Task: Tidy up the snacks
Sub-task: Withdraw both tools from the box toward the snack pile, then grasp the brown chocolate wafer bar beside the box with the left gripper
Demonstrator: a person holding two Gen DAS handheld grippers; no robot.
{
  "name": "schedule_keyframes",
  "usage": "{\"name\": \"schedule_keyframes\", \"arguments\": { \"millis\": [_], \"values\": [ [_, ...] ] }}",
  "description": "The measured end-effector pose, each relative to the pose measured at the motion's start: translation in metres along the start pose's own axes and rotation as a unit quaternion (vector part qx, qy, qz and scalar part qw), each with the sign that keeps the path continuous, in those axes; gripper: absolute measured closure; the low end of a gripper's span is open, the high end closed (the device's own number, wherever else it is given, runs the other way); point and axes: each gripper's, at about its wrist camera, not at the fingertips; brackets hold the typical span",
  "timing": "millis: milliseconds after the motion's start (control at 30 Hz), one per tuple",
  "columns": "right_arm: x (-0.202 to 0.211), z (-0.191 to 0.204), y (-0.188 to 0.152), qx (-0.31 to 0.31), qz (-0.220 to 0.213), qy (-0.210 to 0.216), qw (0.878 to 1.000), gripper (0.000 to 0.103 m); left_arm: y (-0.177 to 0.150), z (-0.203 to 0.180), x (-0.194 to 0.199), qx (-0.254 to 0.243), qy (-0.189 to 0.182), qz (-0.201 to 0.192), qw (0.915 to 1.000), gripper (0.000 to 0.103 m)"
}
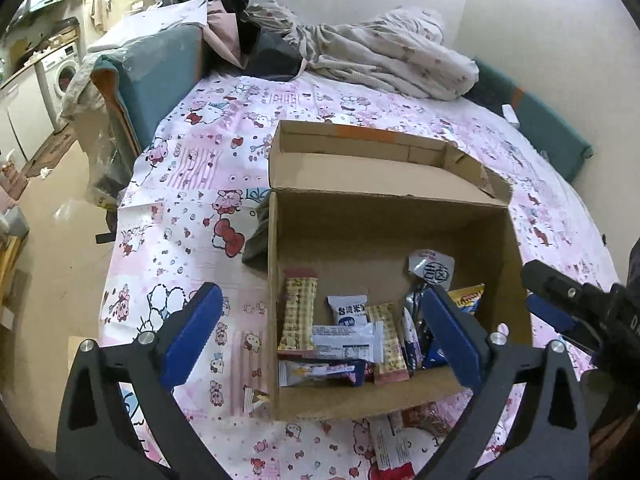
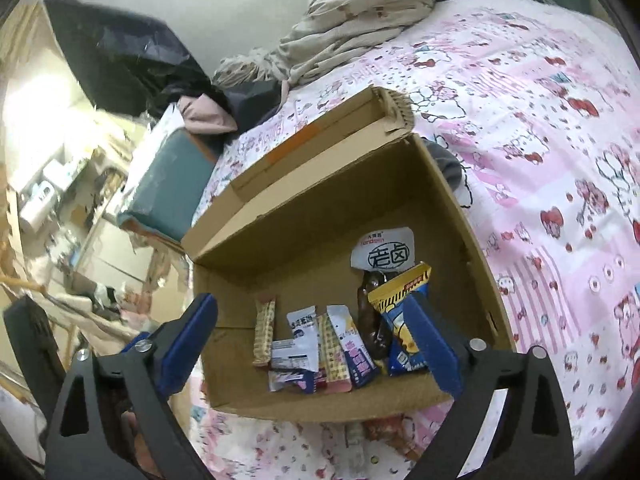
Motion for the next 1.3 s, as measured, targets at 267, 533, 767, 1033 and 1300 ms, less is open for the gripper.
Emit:
{"name": "schedule_keyframes", "arguments": {
  "millis": [267, 533, 767, 1033, 1300],
  "values": [
    [0.021, -0.003, -0.017, -0.006, -0.001, 0.001, 1.0, 0.005, -0.013, 0.014, 0.016, -0.007, 0.012, 0.01, 0.9999, 0.004],
    [0.031, -0.023, -0.055, -0.052, 0.029, 0.018, 0.998, 0.005, -0.027, 0.044, 0.021, 0.033, 0.019, 0.038, 0.9986, 0.004],
    [0.029, -0.037, -0.075, -0.106, 0.059, 0.026, 0.992, 0.005, -0.033, 0.083, 0.014, 0.067, 0.049, 0.073, 0.9939, 0.004],
    [0.018, -0.047, -0.074, -0.144, 0.073, 0.034, 0.986, 0.005, -0.048, 0.119, -0.029, 0.151, 0.02, 0.148, 0.9772, 0.032],
    [0.008, -0.055, -0.073, -0.161, 0.085, 0.037, 0.982, 0.005, -0.053, 0.115, -0.085, 0.17, -0.032, 0.213, 0.9616, 0.091]
  ]
}}
Point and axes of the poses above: each gripper's, at about its wrist camera, not at the fingertips, and x roughly against the way its jaws point, z to its left, y to its top, and after that the axes turned 12 degrees about z, right-handed
